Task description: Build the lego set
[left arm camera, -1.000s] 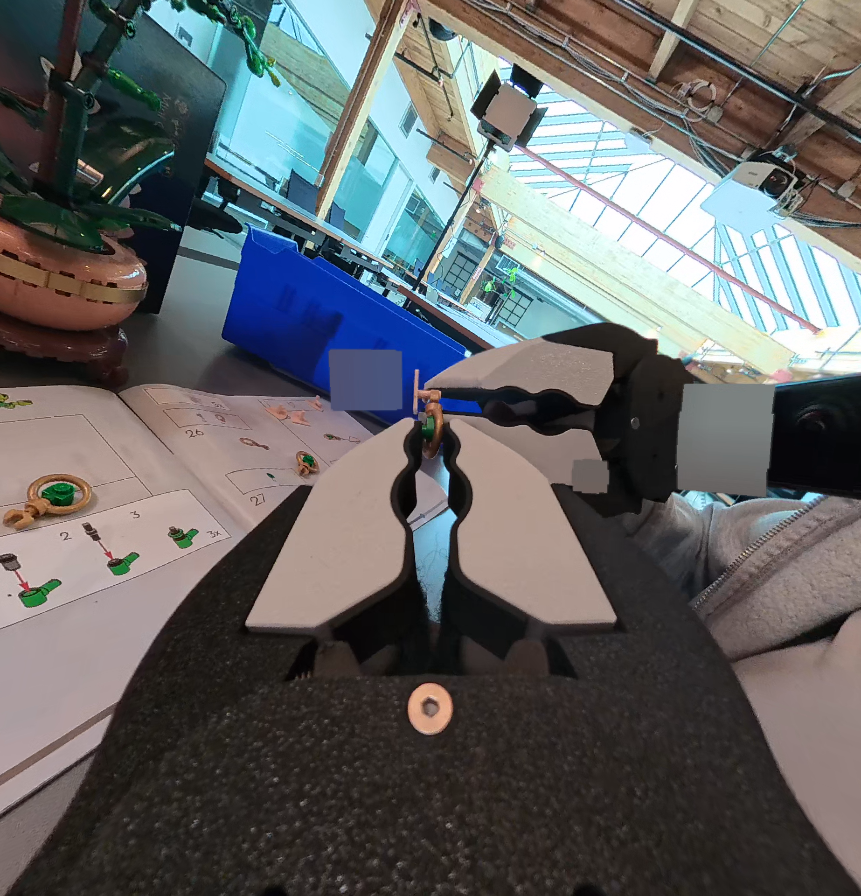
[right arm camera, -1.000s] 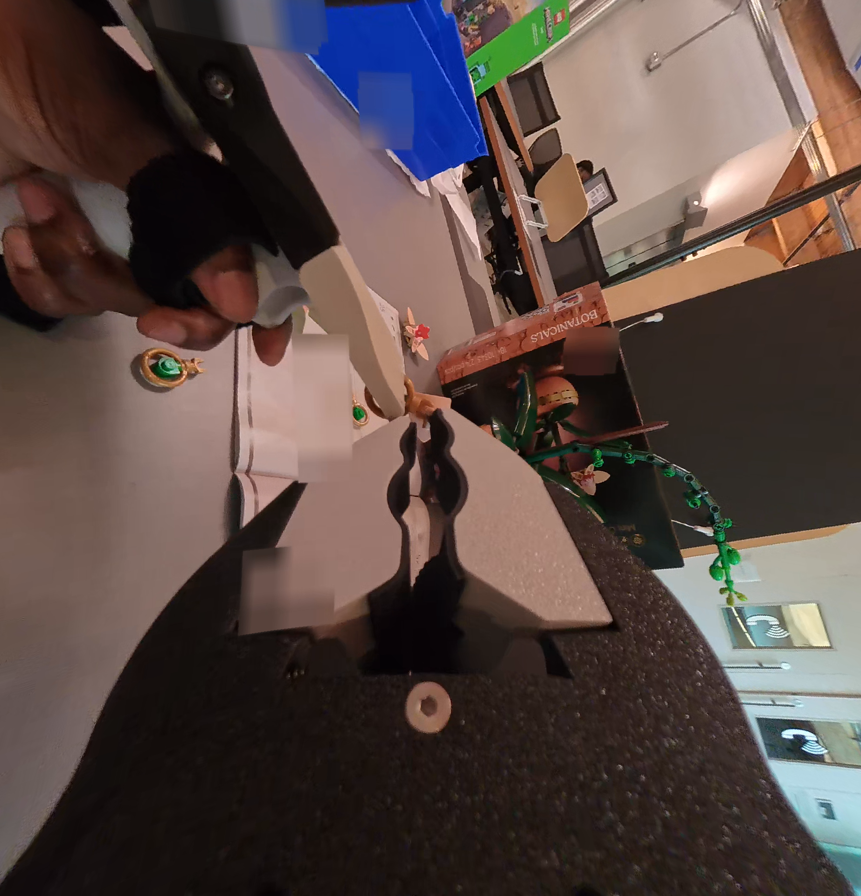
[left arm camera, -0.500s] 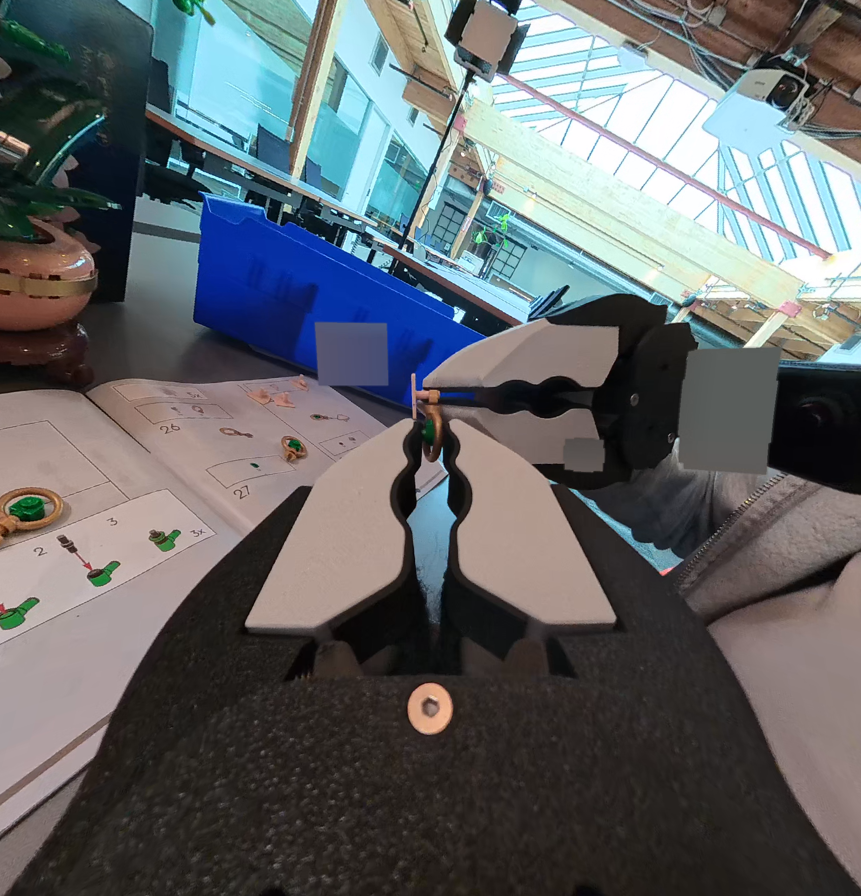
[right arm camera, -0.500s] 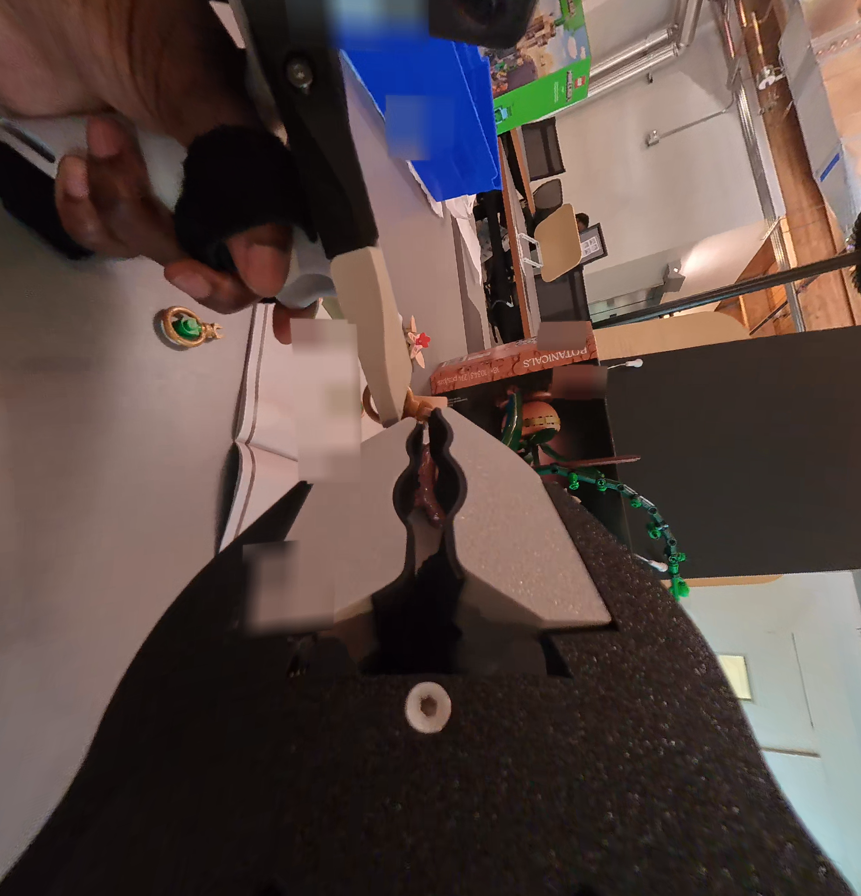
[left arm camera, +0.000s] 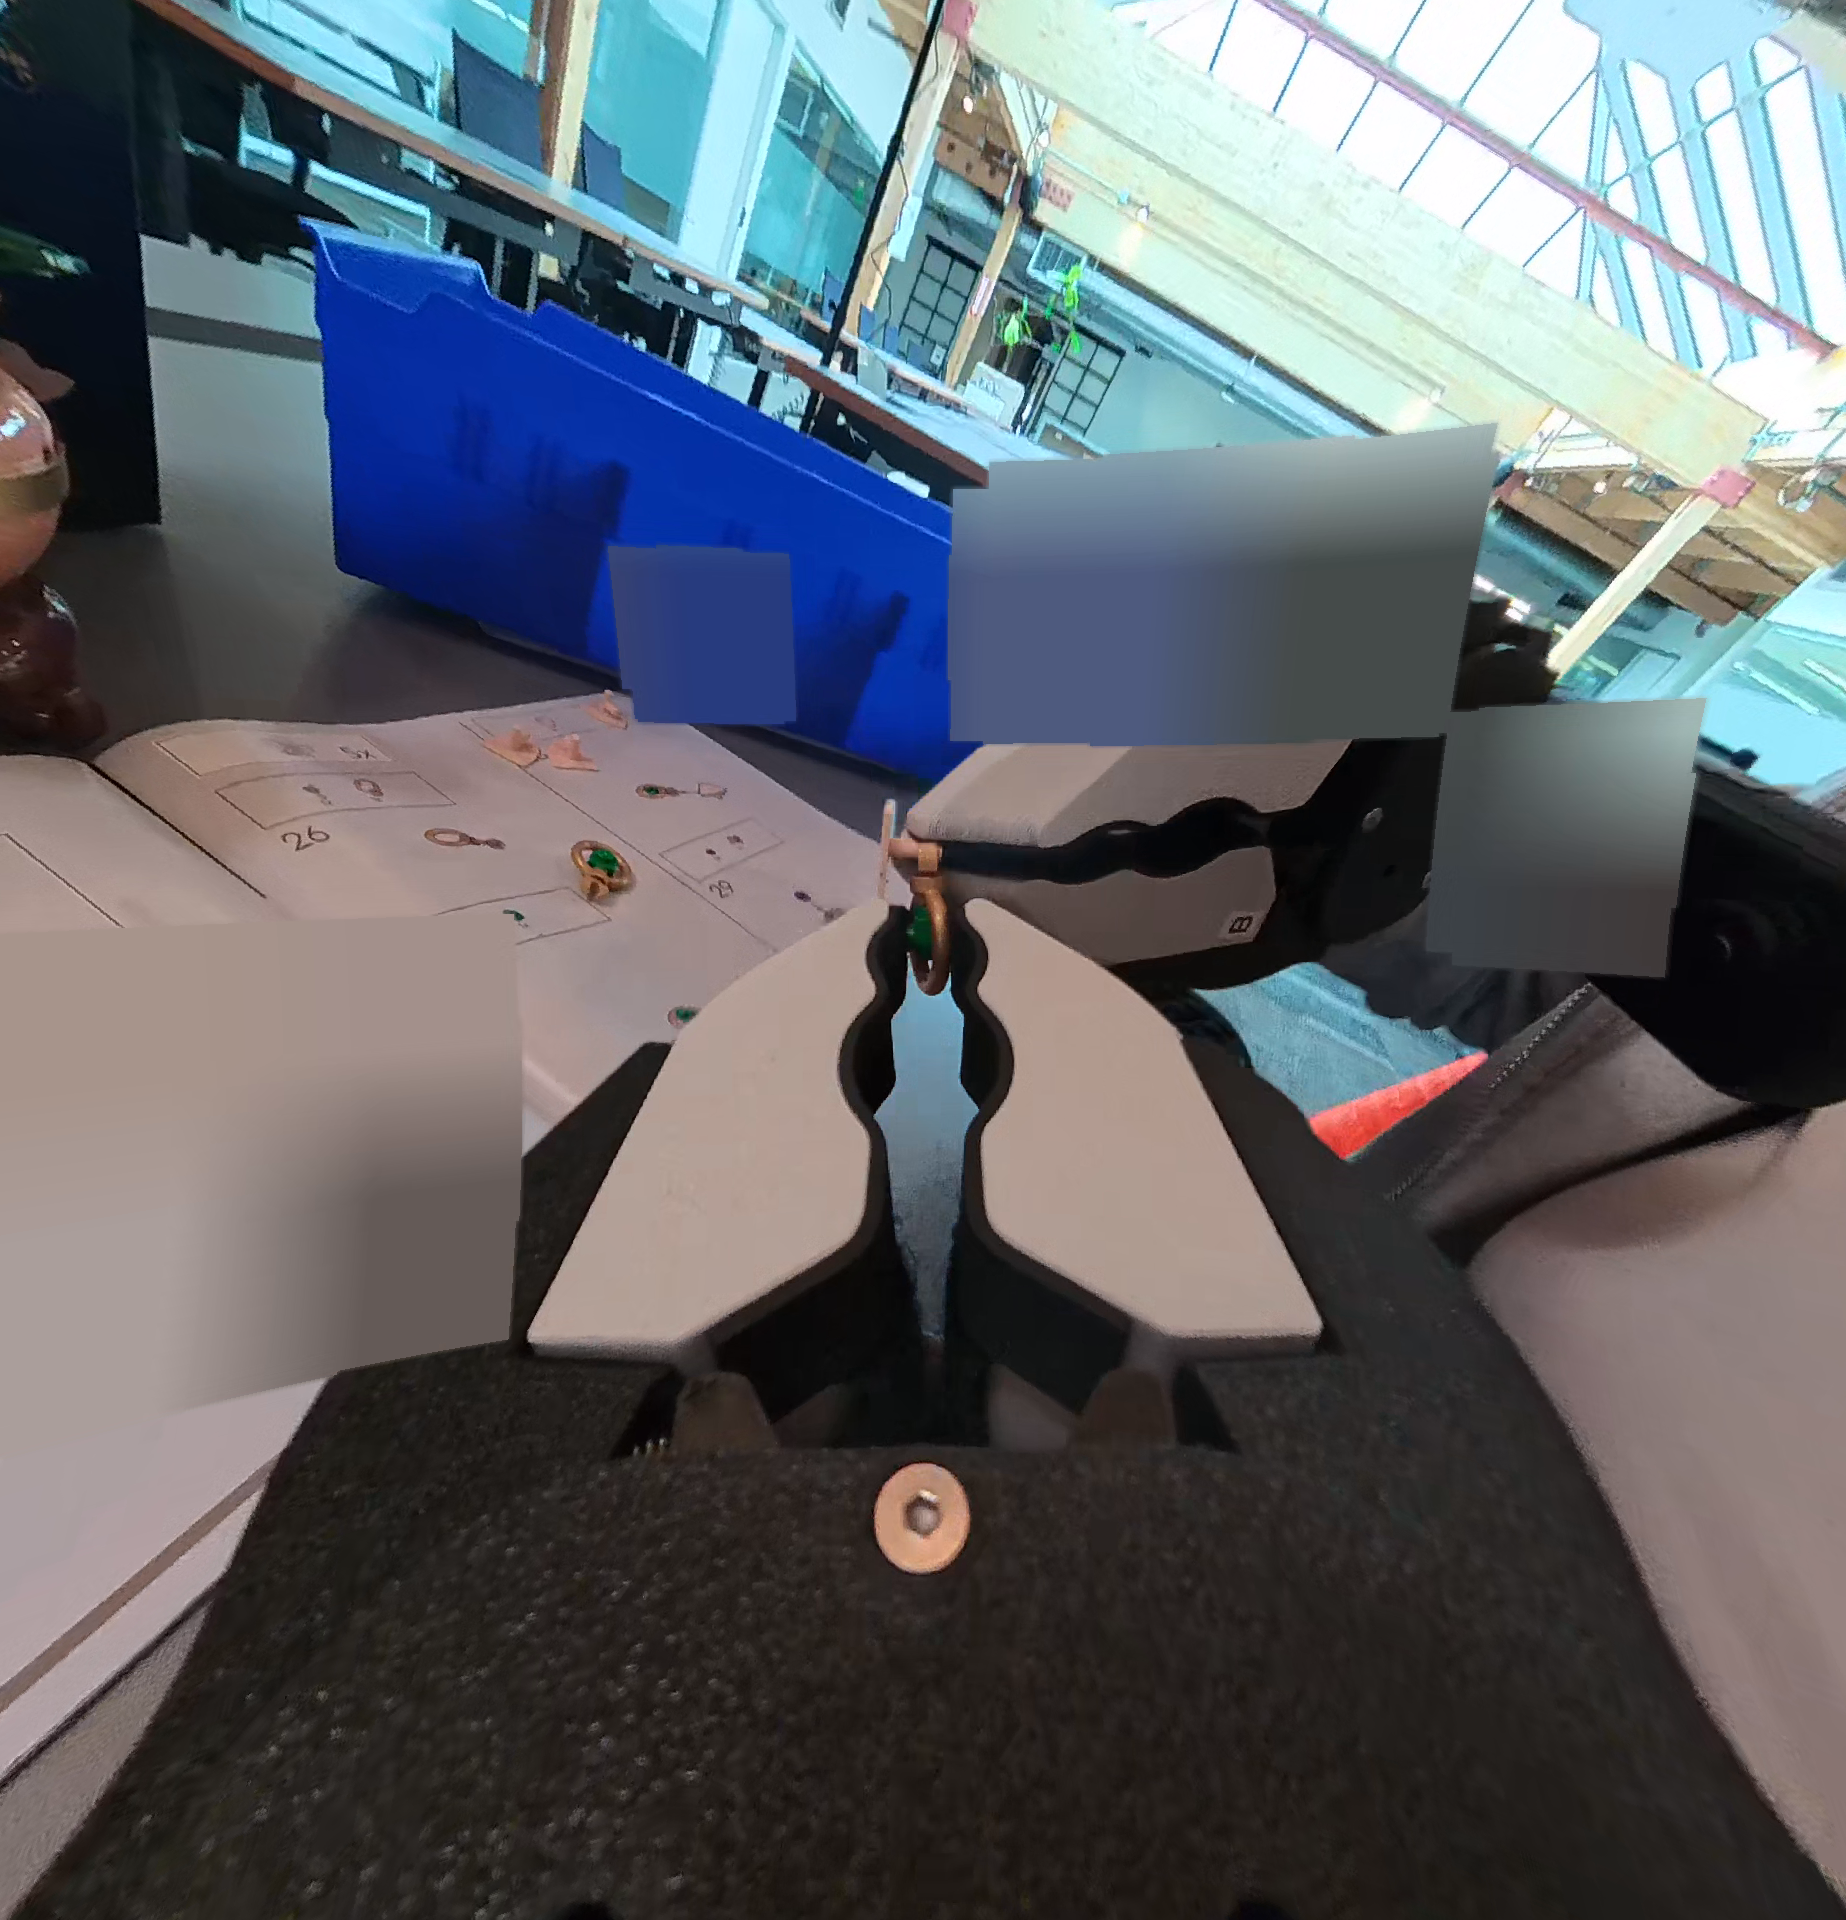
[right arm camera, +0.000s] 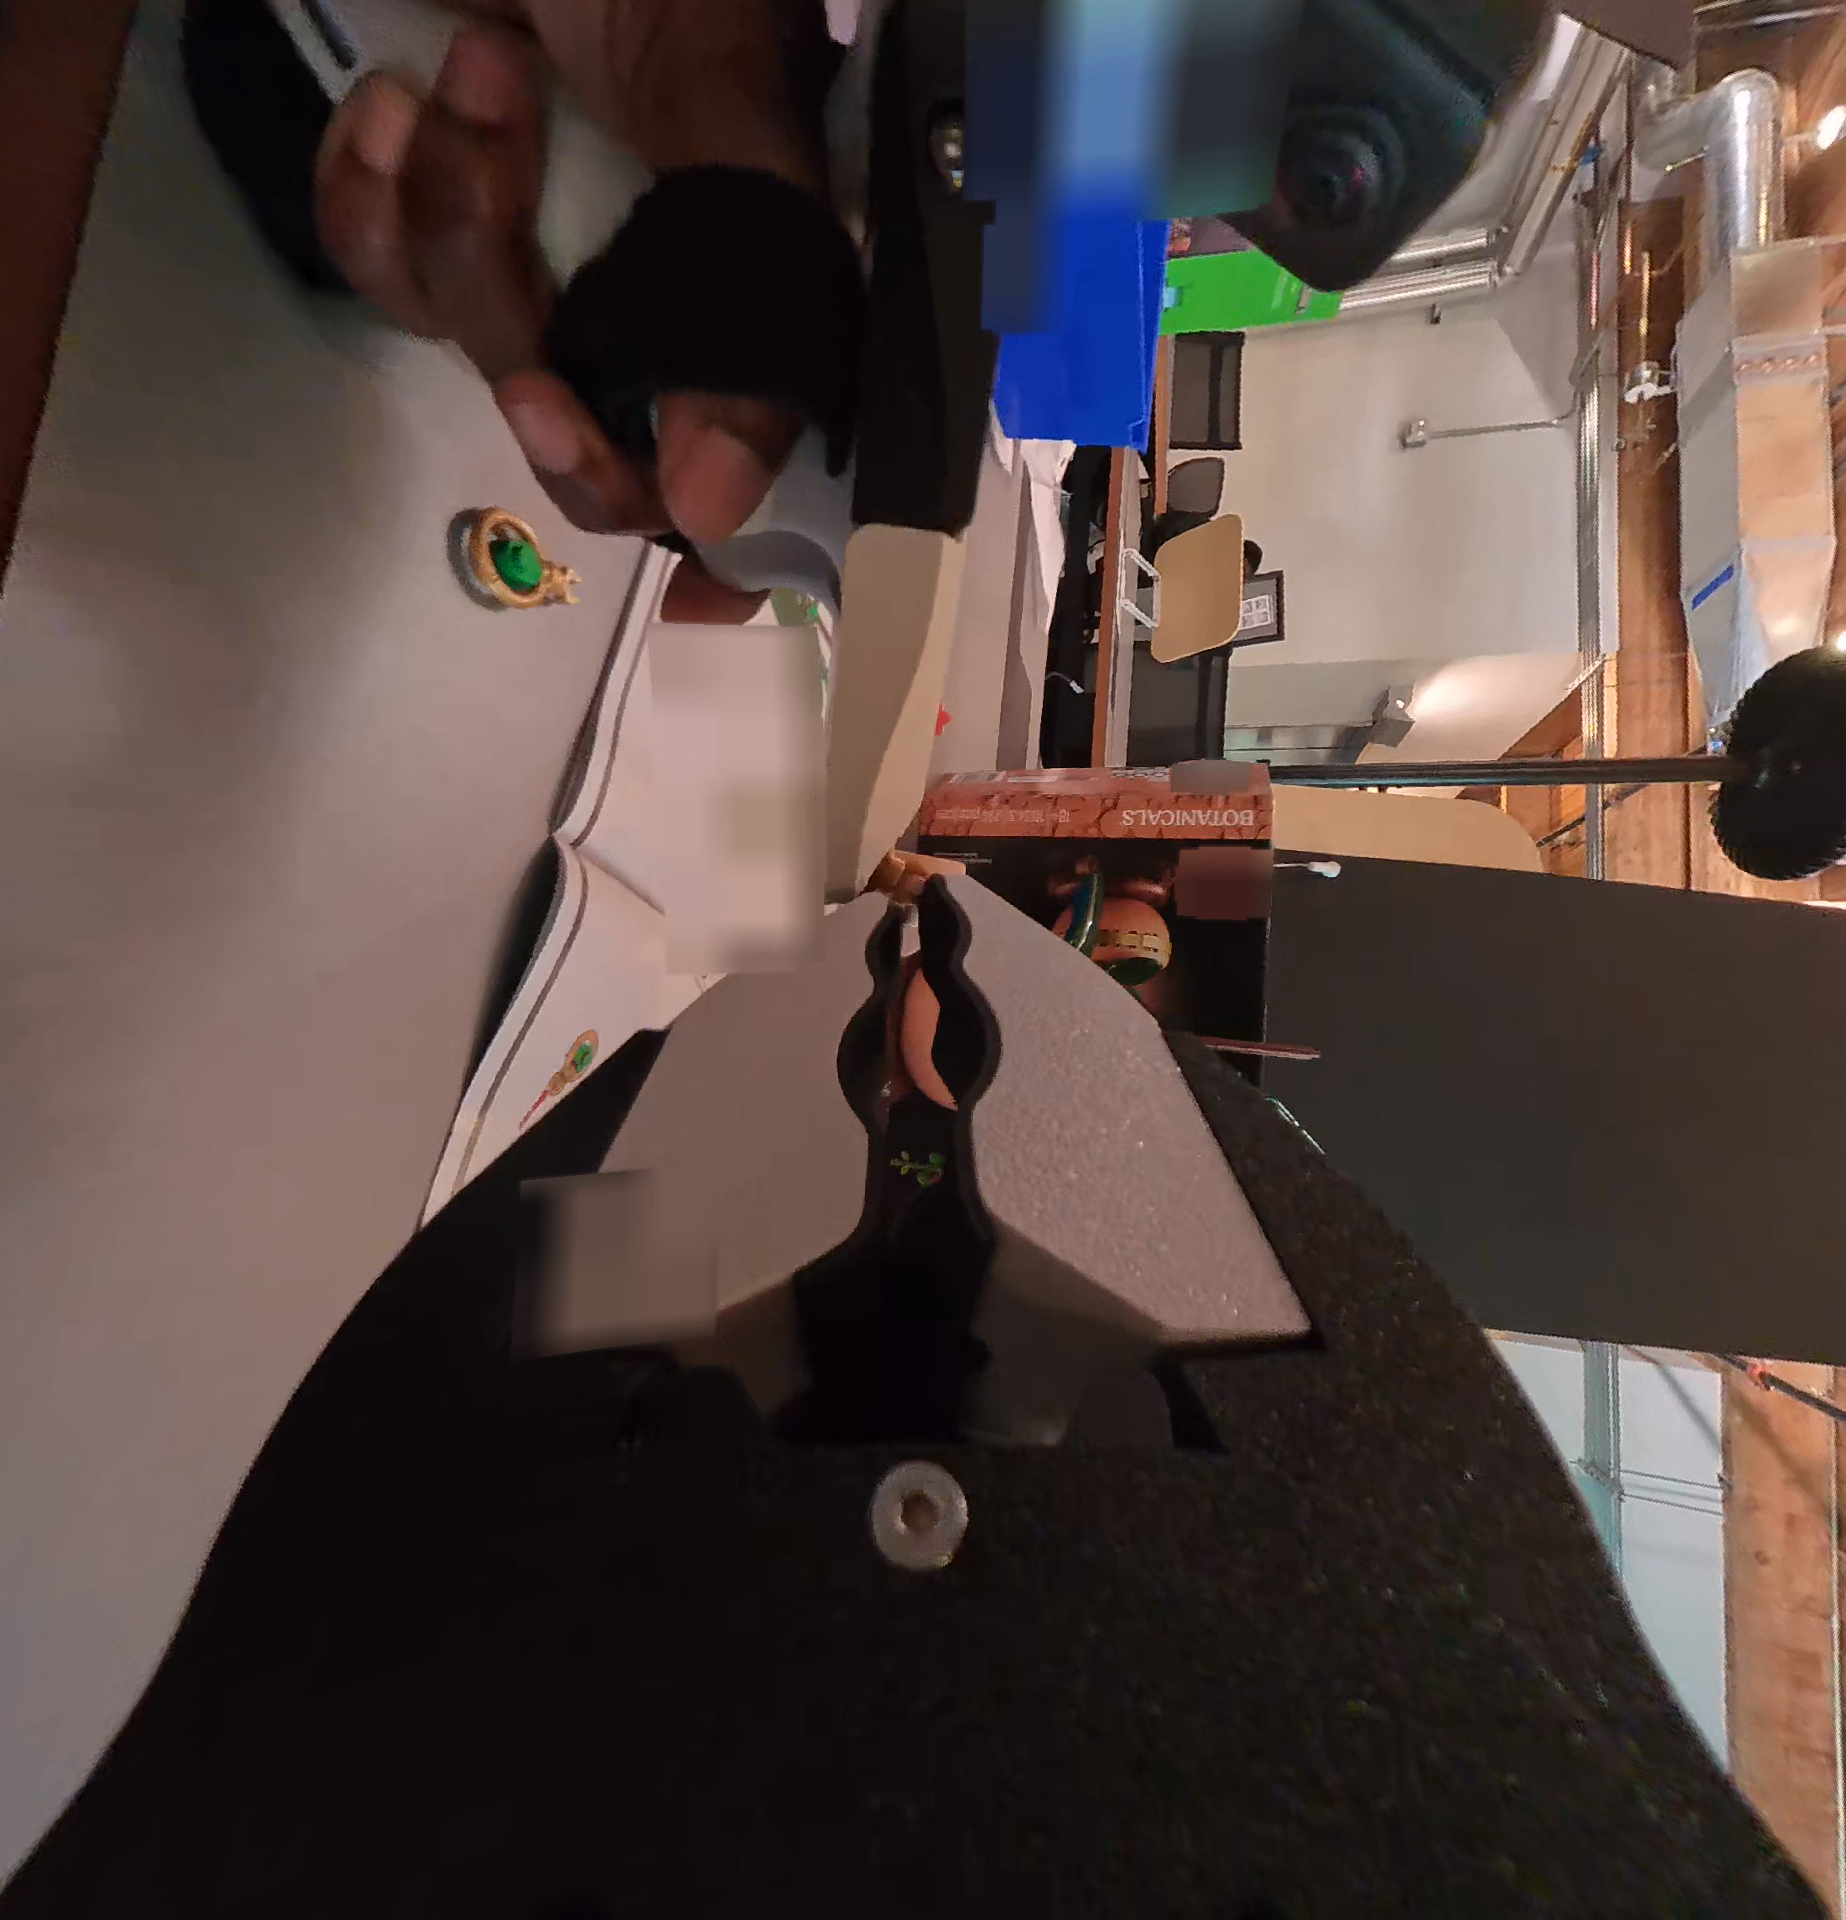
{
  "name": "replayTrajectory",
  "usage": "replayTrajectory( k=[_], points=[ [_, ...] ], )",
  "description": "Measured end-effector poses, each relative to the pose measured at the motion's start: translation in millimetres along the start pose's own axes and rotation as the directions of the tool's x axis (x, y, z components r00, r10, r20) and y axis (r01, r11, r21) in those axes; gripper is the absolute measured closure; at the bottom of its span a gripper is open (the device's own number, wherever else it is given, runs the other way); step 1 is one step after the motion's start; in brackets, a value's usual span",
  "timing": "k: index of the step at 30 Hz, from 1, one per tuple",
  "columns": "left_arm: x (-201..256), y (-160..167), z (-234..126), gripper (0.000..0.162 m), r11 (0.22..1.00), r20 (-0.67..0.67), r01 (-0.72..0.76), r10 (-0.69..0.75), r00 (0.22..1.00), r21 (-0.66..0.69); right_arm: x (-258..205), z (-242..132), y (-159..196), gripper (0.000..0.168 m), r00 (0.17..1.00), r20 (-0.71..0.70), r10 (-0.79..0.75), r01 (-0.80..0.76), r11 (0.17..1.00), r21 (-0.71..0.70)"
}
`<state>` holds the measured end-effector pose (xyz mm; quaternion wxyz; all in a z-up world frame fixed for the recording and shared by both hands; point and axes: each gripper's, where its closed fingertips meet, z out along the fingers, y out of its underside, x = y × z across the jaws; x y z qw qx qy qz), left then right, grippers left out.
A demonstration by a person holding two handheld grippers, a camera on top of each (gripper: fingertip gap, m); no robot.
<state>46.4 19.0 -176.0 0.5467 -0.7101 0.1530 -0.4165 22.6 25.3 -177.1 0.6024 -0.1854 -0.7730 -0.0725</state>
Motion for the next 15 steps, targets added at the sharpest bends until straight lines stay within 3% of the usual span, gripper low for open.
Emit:
replayTrajectory(
  k=[8,13,15],
  points=[
    [1,18,7,0.155,0.992,-0.015,0.025,-0.028,1.000,-0.124,-18,-2,1,0.165,0.999,0.043,-0.023,0.023,1.000,-0.002],
    [2,19,7,0.155,0.990,-0.025,0.040,-0.043,0.999,-0.132,-17,-4,-2,0.165,0.999,0.043,-0.015,0.016,1.000,-0.013],
    [3,16,6,0.155,0.993,-0.050,0.054,-0.059,0.997,-0.109,-12,-11,1,0.164,0.996,0.056,0.064,-0.064,0.998,-0.002]
  ],
)
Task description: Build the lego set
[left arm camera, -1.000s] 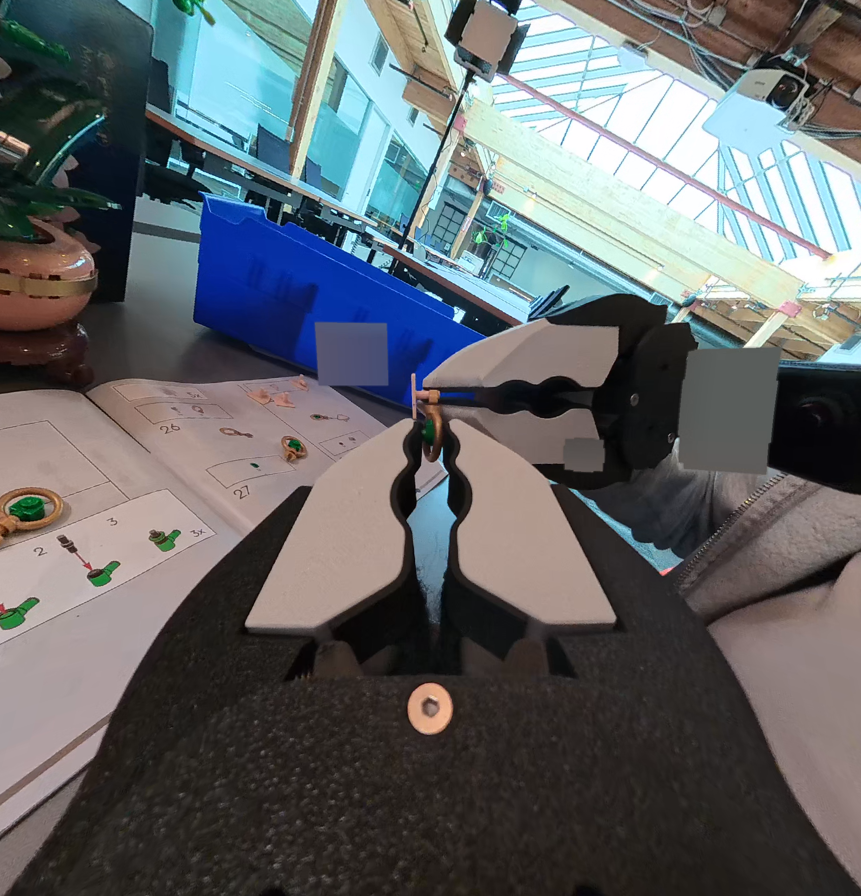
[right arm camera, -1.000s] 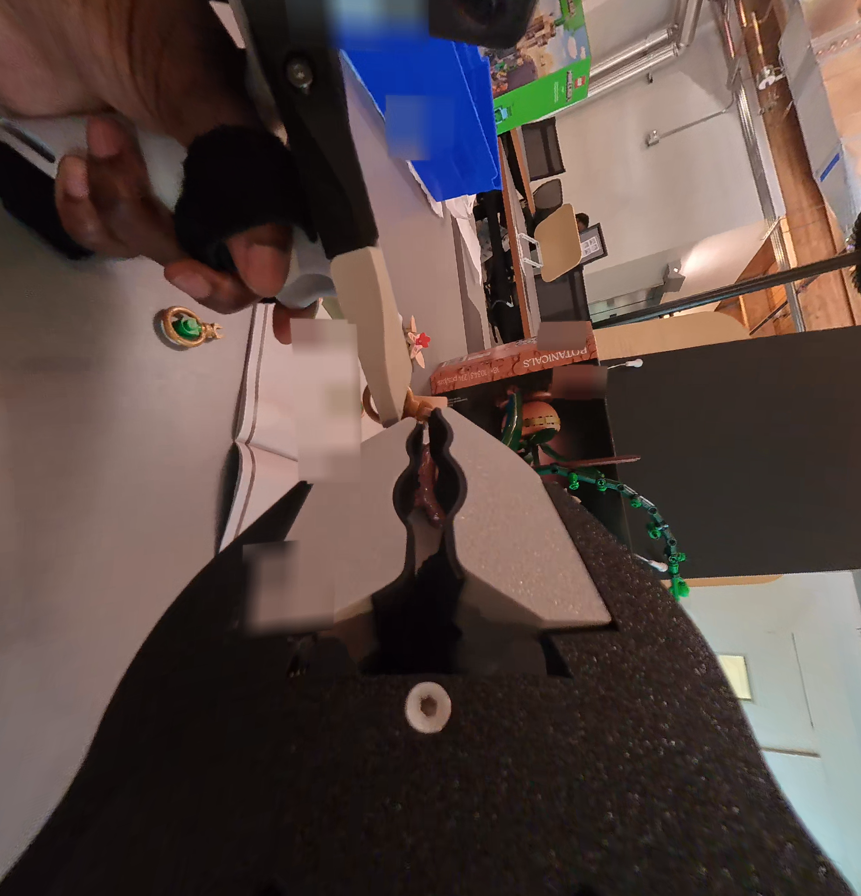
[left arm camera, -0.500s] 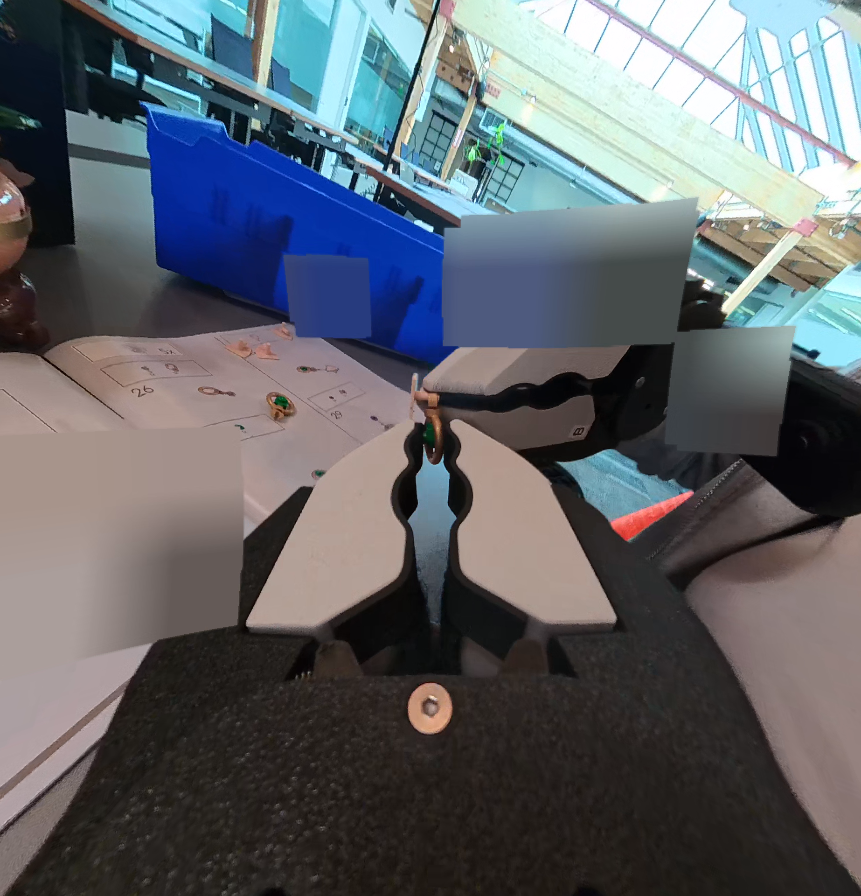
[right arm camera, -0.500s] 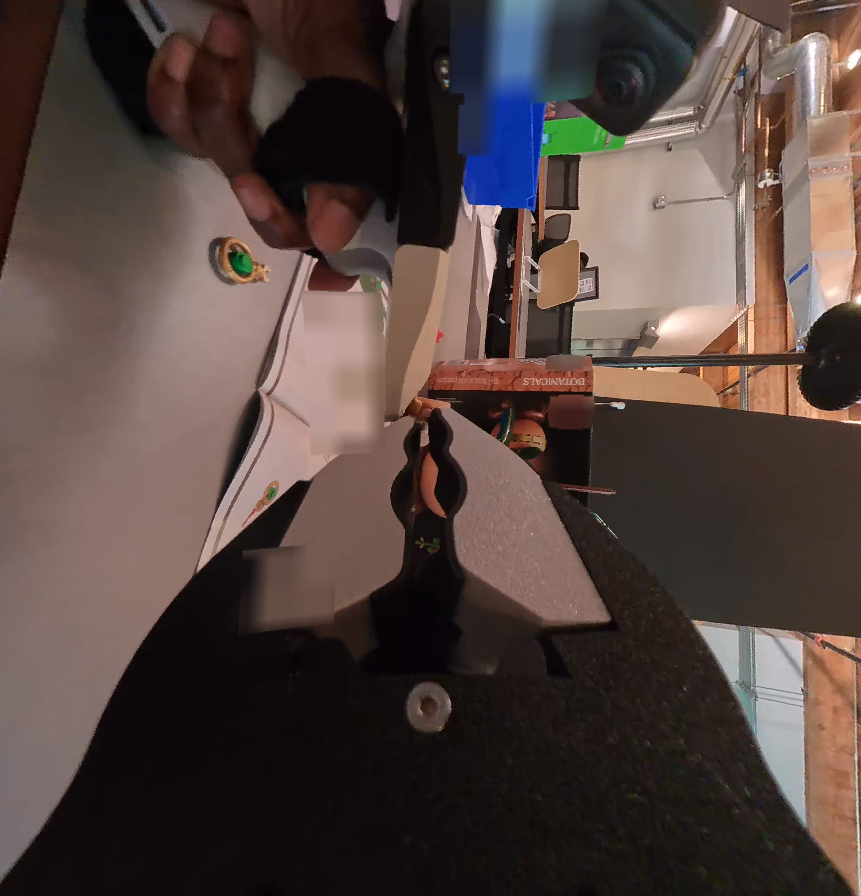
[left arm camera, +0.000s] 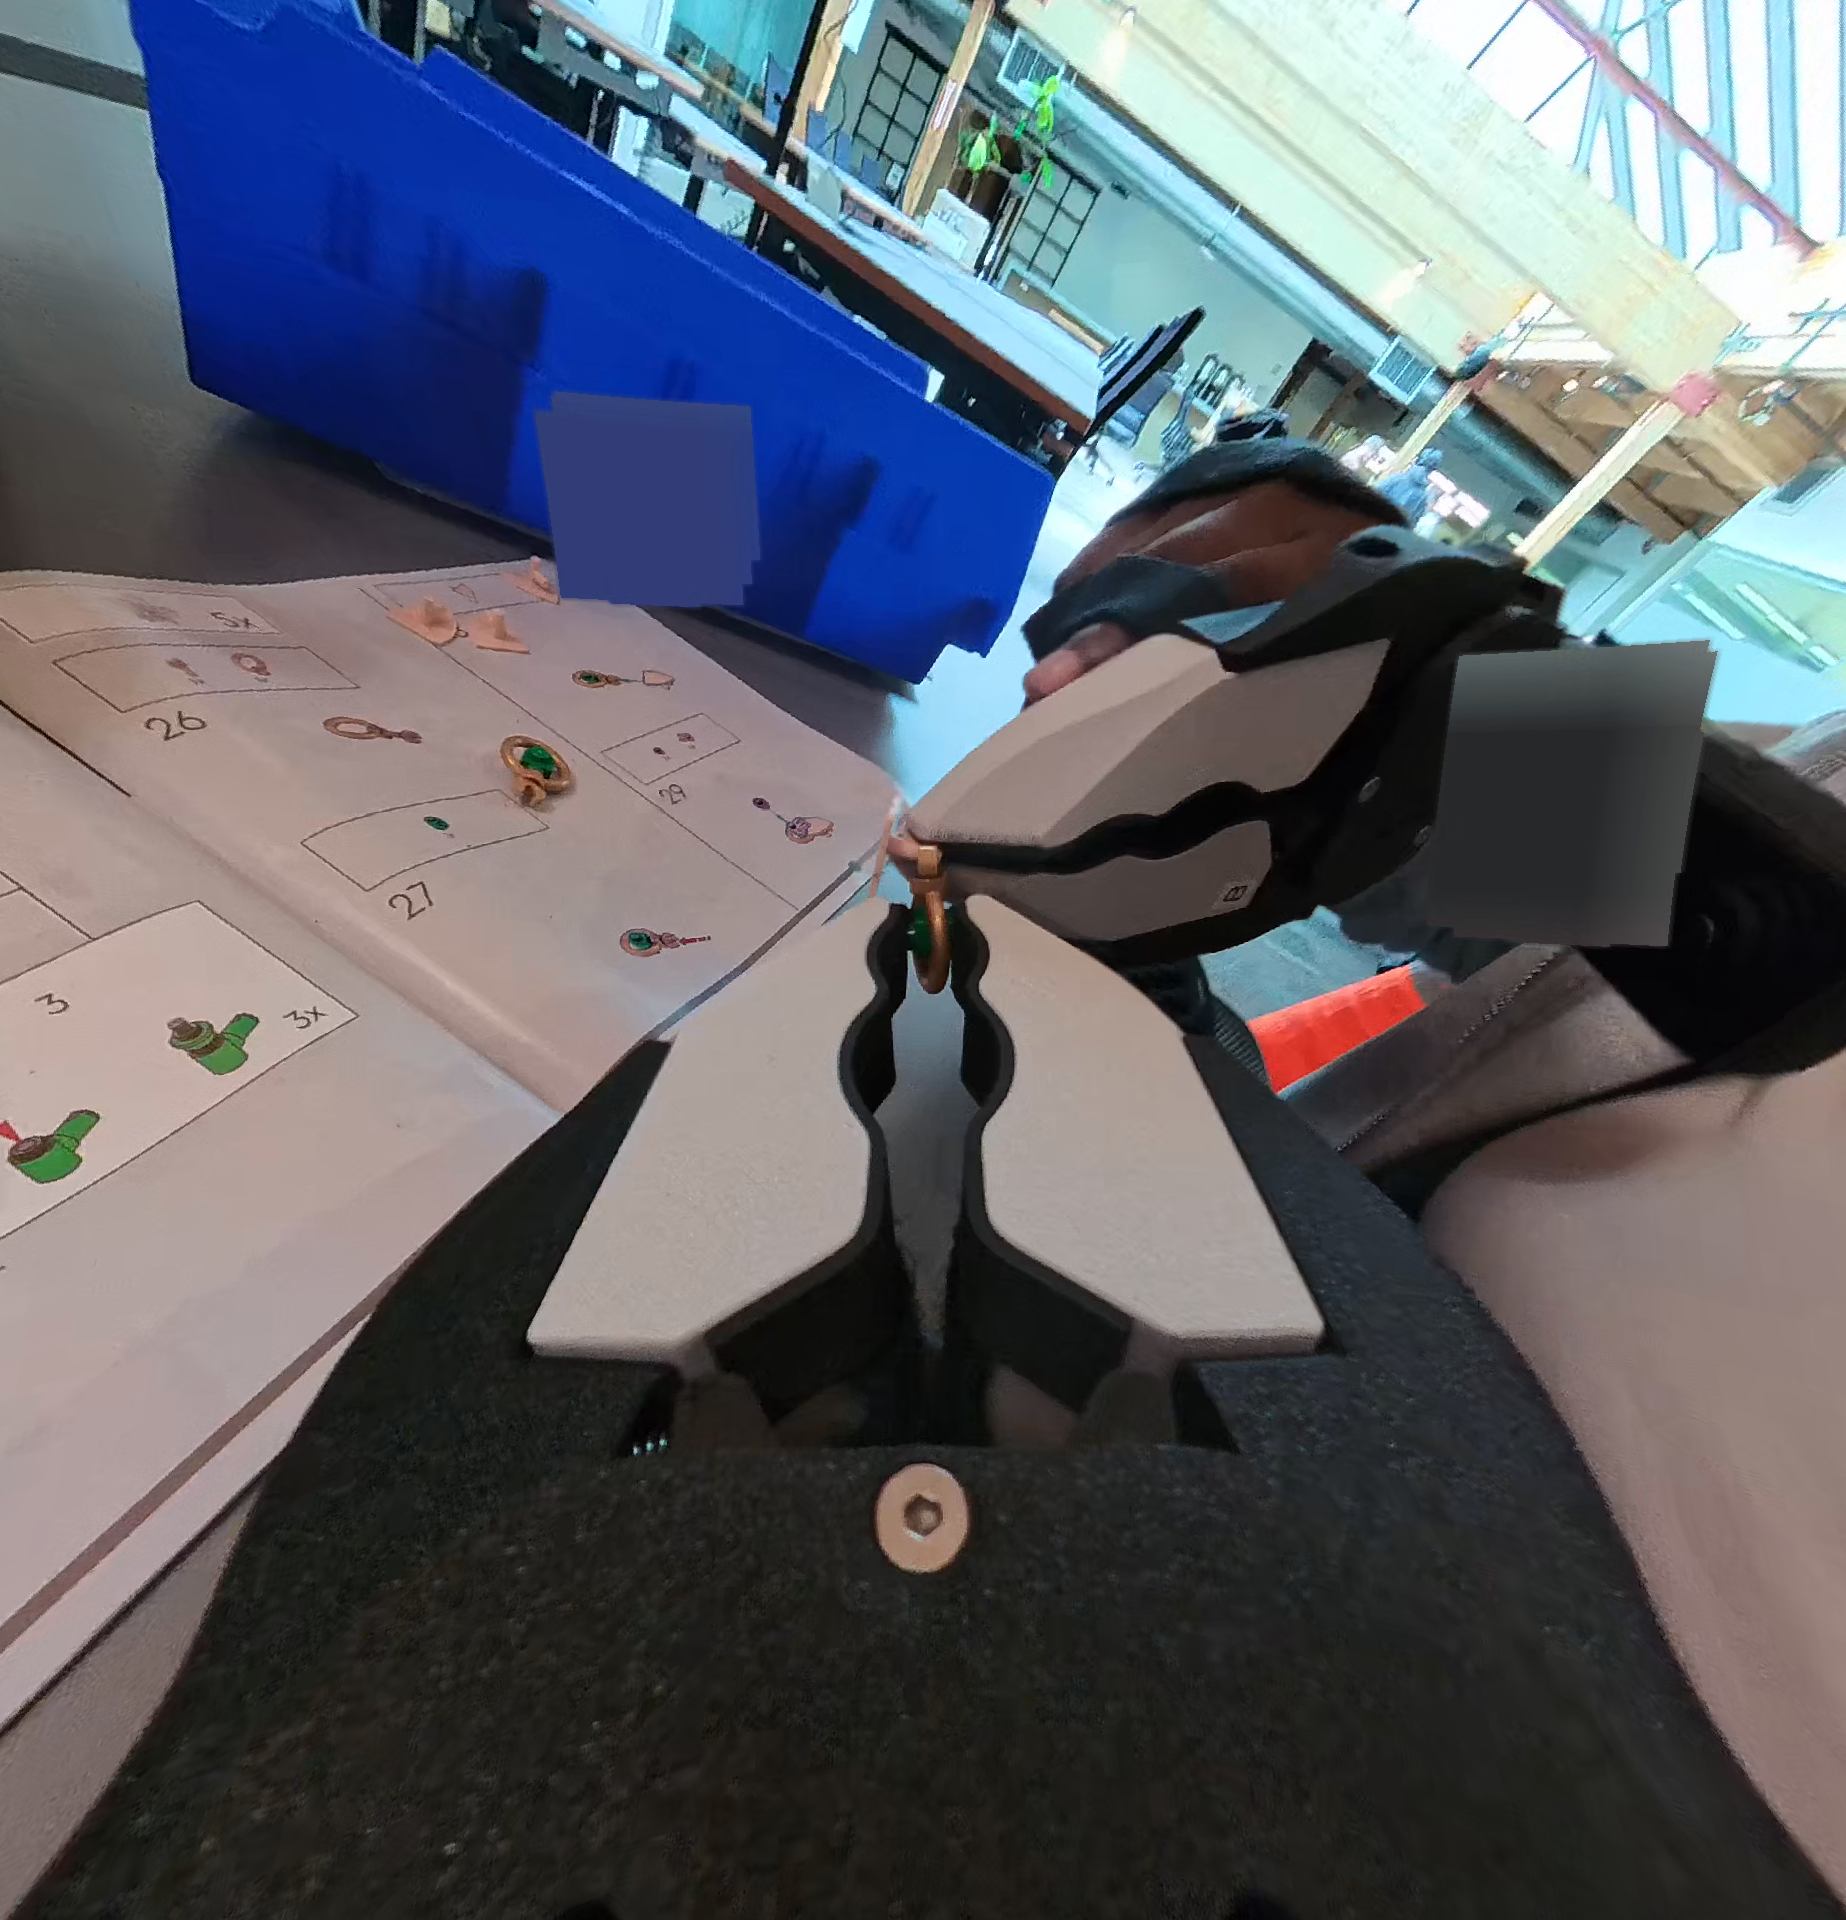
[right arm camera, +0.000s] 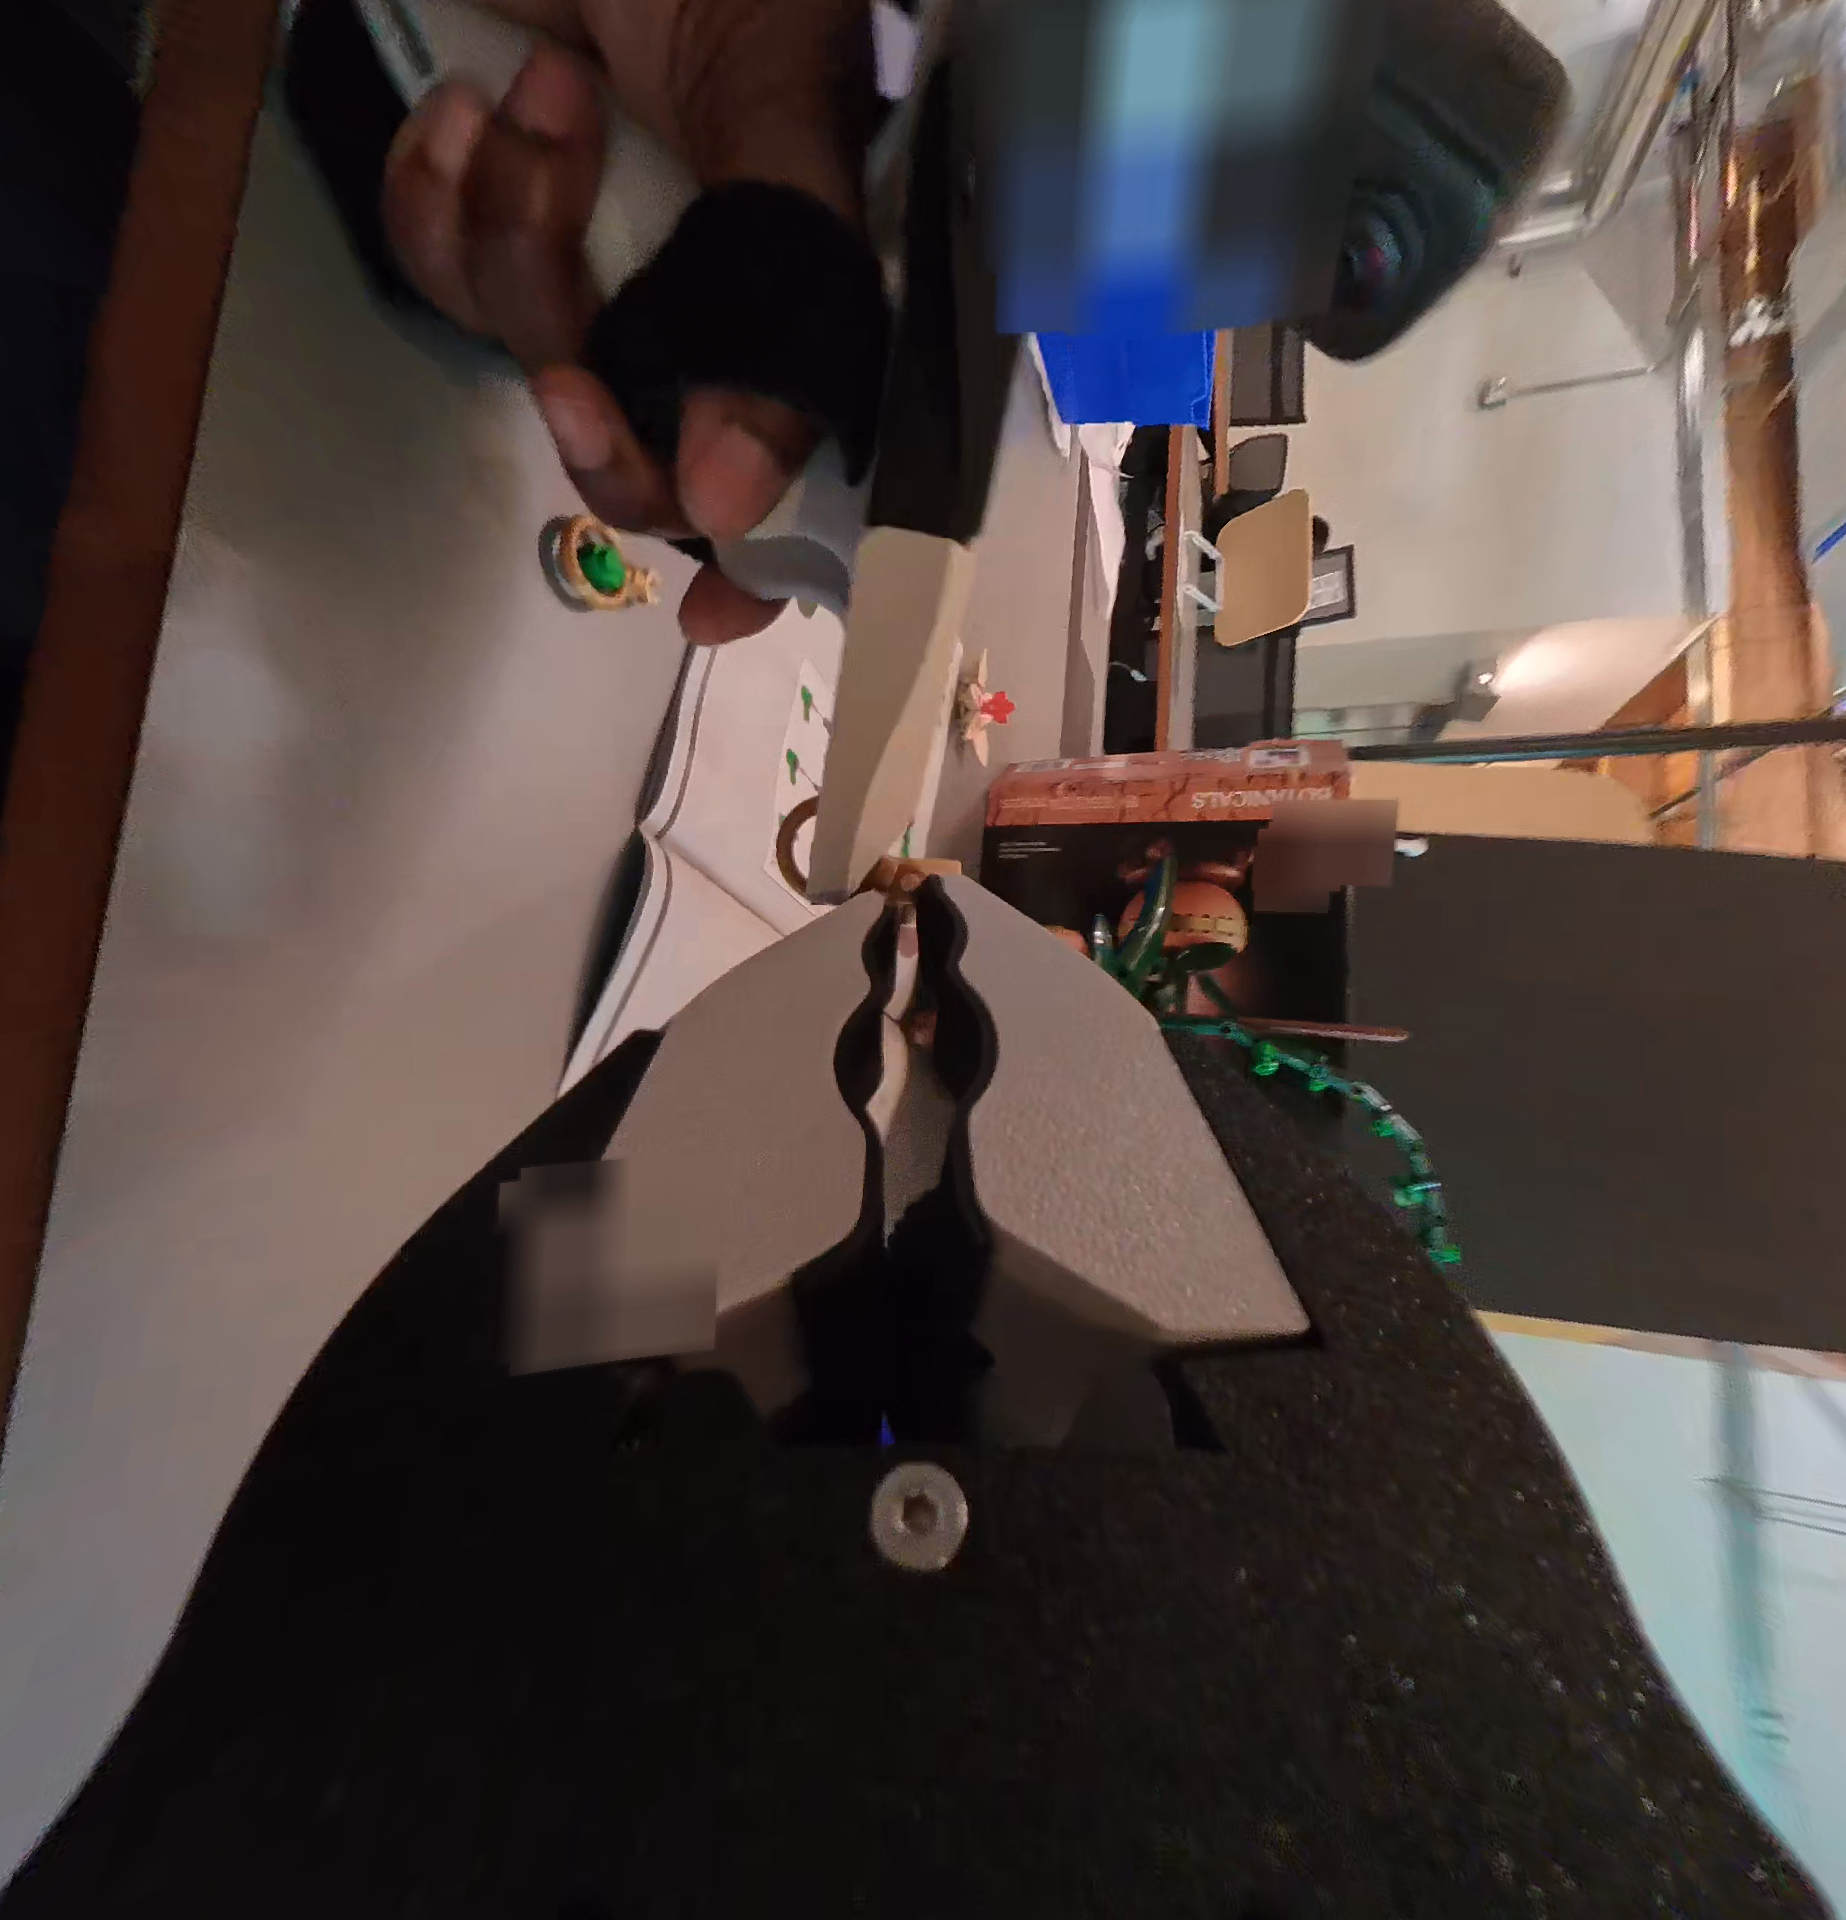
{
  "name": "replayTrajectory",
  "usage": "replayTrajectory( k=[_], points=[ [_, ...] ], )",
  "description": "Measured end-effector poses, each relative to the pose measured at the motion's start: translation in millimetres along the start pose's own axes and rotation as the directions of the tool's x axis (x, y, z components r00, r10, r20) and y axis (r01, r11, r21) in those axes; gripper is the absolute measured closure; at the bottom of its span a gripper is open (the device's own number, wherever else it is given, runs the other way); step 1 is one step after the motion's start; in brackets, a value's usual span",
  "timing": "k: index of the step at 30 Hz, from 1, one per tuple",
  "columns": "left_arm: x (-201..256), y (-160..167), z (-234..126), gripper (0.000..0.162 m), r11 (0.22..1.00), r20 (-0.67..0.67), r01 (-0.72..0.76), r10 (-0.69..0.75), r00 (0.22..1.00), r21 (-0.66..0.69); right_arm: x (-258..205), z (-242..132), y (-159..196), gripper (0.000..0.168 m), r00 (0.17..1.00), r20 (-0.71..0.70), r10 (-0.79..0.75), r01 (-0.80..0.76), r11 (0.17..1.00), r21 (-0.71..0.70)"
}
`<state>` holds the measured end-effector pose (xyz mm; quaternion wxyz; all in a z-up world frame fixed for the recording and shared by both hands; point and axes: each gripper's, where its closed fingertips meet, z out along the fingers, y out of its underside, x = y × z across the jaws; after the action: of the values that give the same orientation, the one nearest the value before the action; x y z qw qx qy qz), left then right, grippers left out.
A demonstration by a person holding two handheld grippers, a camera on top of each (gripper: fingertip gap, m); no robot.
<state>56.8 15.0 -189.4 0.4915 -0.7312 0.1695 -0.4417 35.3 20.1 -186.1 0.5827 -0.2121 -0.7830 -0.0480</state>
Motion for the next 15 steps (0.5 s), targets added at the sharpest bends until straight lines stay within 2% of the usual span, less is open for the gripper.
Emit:
replayTrajectory(
  k=[3,6,8,10,13,15],
  points=[
    [5,-4,-2,0.155,1.000,-0.039,-0.007,0.008,0.999,0.028,12,-5,4,0.149,0.979,0.043,0.198,-0.199,0.980,0.024],
    [9,-9,-5,0.155,0.998,-0.092,0.020,-0.014,0.996,0.066,25,-12,8,0.154,0.873,0.134,0.469,-0.481,0.874,0.077],
    [12,-14,-8,0.155,0.993,-0.136,0.047,-0.033,0.990,0.104,31,-14,13,0.162,0.743,0.210,0.636,-0.661,0.747,0.077],
    [16,-19,-12,0.155,0.988,-0.182,0.083,-0.057,0.982,0.134,32,-18,6,0.162,0.578,0.339,0.742,-0.804,0.588,0.083],
    [26,-31,-17,0.155,0.968,-0.295,0.157,-0.095,0.951,0.194,42,-12,9,0.162,0.355,0.386,0.851,-0.930,0.364,0.050],
    [28,-33,-19,0.155,0.960,-0.337,0.196,-0.120,0.934,0.202,44,-10,8,0.161,0.221,0.443,0.869,-0.971,0.238,0.017]
  ],
)
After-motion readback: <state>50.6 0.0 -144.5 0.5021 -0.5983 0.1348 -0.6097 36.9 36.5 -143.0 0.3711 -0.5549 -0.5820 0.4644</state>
